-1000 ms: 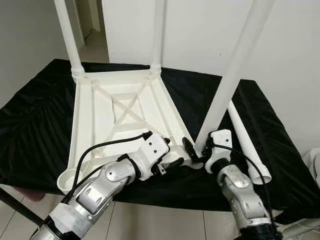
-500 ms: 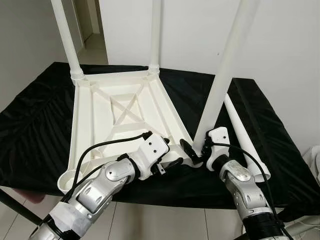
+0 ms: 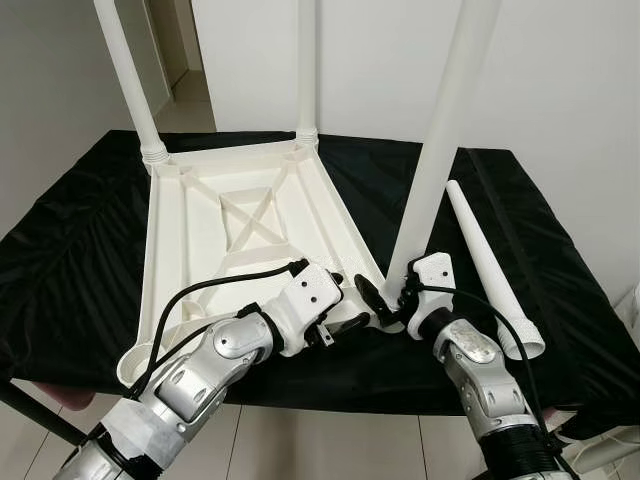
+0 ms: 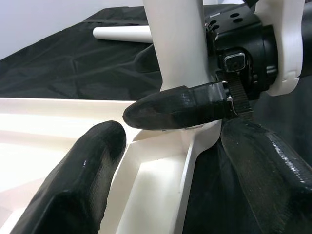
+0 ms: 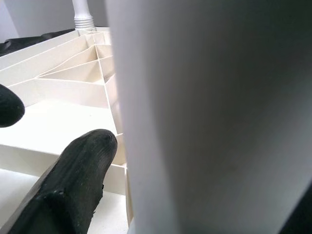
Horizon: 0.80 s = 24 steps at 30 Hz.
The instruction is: Building children table
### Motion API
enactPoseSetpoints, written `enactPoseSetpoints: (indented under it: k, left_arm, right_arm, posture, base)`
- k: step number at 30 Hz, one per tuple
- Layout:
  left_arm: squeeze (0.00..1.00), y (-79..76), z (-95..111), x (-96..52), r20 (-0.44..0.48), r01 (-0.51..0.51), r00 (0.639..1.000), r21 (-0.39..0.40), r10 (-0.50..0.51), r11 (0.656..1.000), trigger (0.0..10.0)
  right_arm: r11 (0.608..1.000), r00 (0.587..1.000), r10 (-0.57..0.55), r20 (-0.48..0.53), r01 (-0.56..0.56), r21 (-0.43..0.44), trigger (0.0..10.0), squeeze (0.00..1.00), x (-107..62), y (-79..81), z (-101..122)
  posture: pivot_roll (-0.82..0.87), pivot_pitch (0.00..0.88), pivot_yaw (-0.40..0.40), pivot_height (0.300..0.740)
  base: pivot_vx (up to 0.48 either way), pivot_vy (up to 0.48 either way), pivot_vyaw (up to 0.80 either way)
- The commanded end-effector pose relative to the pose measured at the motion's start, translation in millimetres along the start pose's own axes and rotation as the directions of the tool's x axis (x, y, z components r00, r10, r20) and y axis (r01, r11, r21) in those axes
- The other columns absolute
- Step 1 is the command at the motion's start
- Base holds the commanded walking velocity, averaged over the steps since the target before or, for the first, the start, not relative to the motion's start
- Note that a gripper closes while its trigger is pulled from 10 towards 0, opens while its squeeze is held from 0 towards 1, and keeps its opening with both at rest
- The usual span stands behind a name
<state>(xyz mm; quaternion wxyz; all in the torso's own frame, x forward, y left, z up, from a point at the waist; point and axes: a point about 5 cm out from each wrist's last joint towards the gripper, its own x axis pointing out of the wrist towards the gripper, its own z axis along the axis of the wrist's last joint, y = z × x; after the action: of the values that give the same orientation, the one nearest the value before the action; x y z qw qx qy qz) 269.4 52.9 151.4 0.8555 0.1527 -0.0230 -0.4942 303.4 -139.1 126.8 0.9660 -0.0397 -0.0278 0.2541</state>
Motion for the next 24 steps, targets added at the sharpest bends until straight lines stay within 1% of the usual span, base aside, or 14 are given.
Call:
enactPoseSetpoints:
  k: [1,7,15,17,19,24]
  left_arm:
    - [0.00,-11.0,1.9,-1.9,-0.008,0.227,0.974,0.009,-0.227,0.974,10.0]
    - [0.00,-11.4,2.2,-3.5,-0.010,0.227,0.974,0.008,-0.227,0.974,10.0]
    - [0.00,-12.0,-0.4,-7.6,-0.023,0.230,0.973,0.000,-0.230,0.973,10.0]
    - [0.00,-14.5,-2.3,-8.3,-0.021,0.244,0.969,-0.040,-0.245,0.969,10.0]
    - [0.00,-15.8,-2.6,-8.1,-0.017,0.247,0.969,-0.060,-0.248,0.967,10.0]
    - [0.00,-15.9,-2.3,-7.3,-0.013,0.236,0.971,-0.061,-0.237,0.970,10.0]
  right_arm:
    - [0.999,1.000,0.030,0.002,-0.030,0.012,10.0,0.00,1.7,6.7,-2.2]
    - [0.999,0.999,0.038,0.004,-0.038,0.011,10.0,0.00,2.6,8.1,-2.3]
    - [0.999,0.999,0.050,0.018,-0.050,-0.019,10.0,0.00,4.8,9.9,-0.3]
    - [0.998,0.998,0.059,0.023,-0.058,-0.040,10.0,0.00,4.4,10.0,1.6]
    - [0.997,0.998,0.064,0.024,-0.063,-0.046,10.0,0.00,3.9,9.4,2.3]
    - [0.996,0.997,0.072,0.029,-0.070,-0.051,10.0,0.00,4.1,8.0,4.0]
  posture:
    - [-0.08,0.000,0.051,0.740]
    - [-0.07,0.000,0.055,0.740]
    - [-0.06,0.000,0.046,0.740]
    - [-0.06,0.000,0.033,0.740]
    - [-0.06,0.000,0.025,0.740]
    - [-0.06,0.000,0.014,0.740]
  base:
    - [0.000,0.000,0.00]
    - [0.000,0.000,0.00]
    - [0.000,0.000,0.00]
    - [0.000,0.000,0.00]
    - [0.000,0.000,0.00]
    - [0.000,0.000,0.00]
